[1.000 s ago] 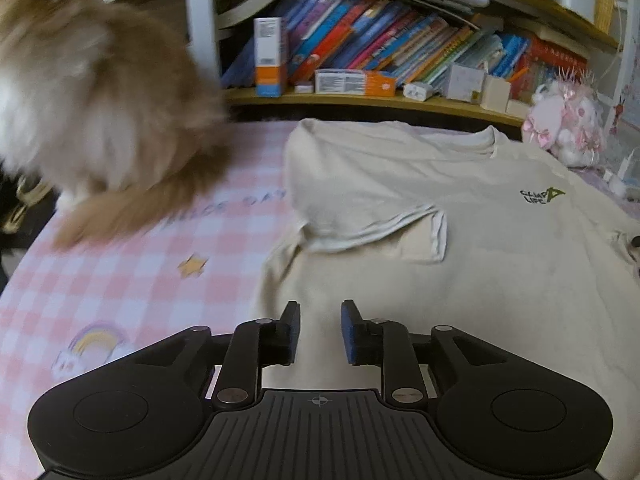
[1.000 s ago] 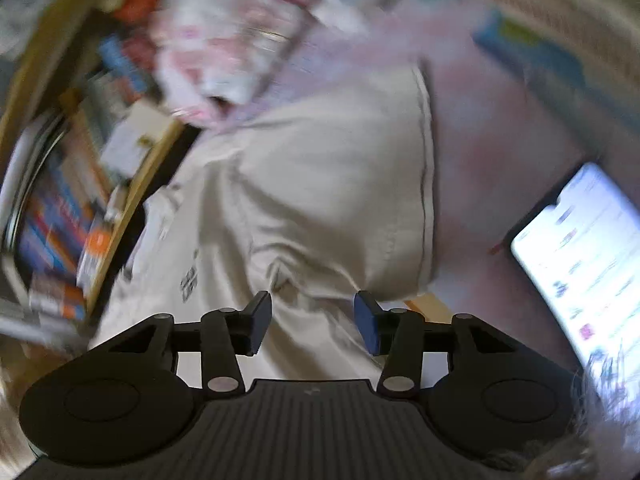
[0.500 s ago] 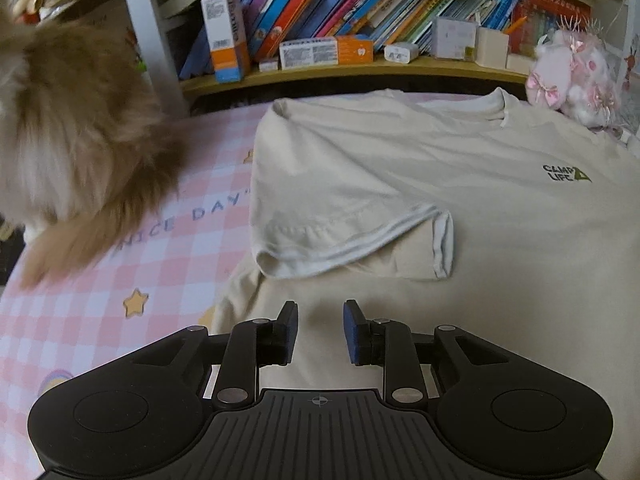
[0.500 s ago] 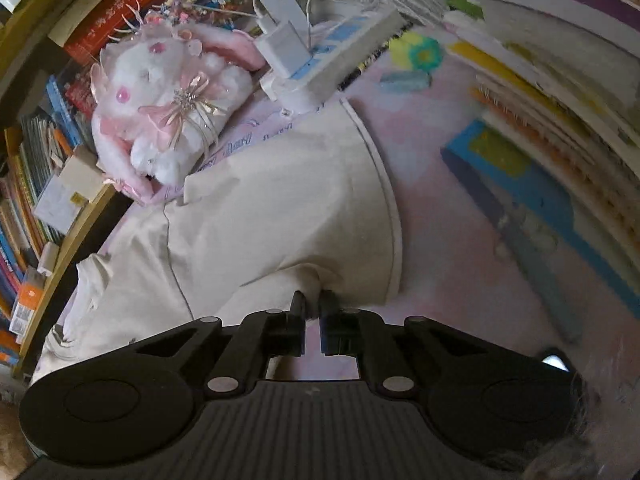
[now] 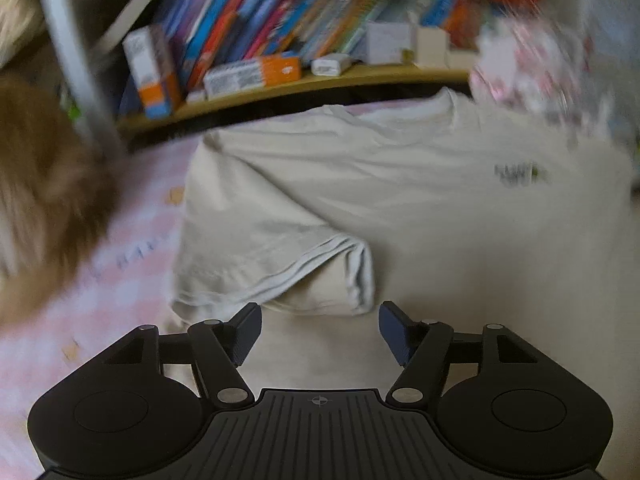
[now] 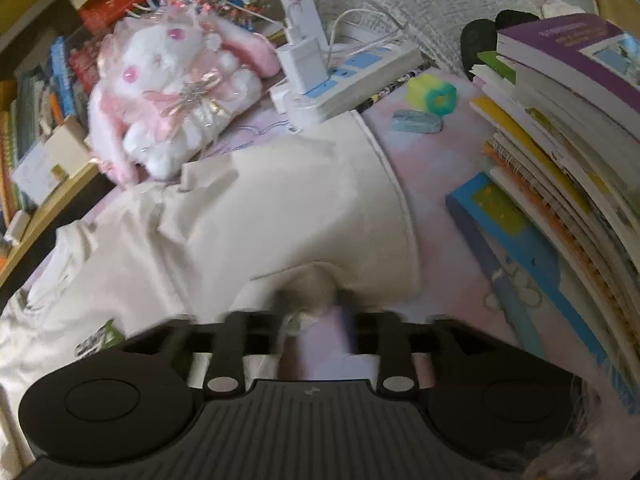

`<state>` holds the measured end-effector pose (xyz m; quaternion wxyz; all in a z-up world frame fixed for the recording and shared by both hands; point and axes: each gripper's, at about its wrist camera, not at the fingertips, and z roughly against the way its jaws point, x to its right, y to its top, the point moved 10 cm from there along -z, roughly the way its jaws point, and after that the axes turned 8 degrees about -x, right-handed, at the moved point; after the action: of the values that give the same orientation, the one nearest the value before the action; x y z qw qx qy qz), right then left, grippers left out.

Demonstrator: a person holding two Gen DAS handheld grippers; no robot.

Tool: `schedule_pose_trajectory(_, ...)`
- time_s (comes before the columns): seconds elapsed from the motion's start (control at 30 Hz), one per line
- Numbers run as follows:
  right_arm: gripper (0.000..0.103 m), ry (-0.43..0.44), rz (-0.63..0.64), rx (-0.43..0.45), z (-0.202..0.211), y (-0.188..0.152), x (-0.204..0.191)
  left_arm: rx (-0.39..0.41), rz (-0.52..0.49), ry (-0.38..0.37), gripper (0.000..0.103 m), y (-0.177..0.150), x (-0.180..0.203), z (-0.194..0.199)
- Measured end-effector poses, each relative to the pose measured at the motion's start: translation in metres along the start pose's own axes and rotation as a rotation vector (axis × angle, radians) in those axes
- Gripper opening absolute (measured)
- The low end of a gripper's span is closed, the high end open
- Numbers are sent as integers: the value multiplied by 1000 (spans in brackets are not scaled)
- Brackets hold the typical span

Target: Fold clothes

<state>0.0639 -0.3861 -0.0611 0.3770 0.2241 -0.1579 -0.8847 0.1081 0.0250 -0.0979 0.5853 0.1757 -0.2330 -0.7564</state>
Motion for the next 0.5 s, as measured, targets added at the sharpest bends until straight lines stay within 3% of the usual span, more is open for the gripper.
schedule_pose_trajectory(0.13,42,33,92,32,24,-17,-22,0,341,-242,67,6,-12,4)
schedule_pose_trajectory(0.3,42,65,311,29,37,-52,-66,-18,699,-350,58,5,-46,-19)
schedule_pose_trajectory(0.4,42,87,464,35,40,-75,-96,-28,839,-385,57,1,-59,-33)
schedule_pose_trajectory(0.43,42,89,518,36,39,-83,-104,-31,879,-386,53,-2,-63,-36)
schedule_pose_trajectory(0.5,42,76,613,35,34,-97,-116,-30,932,-378,25,-4,-72,-40)
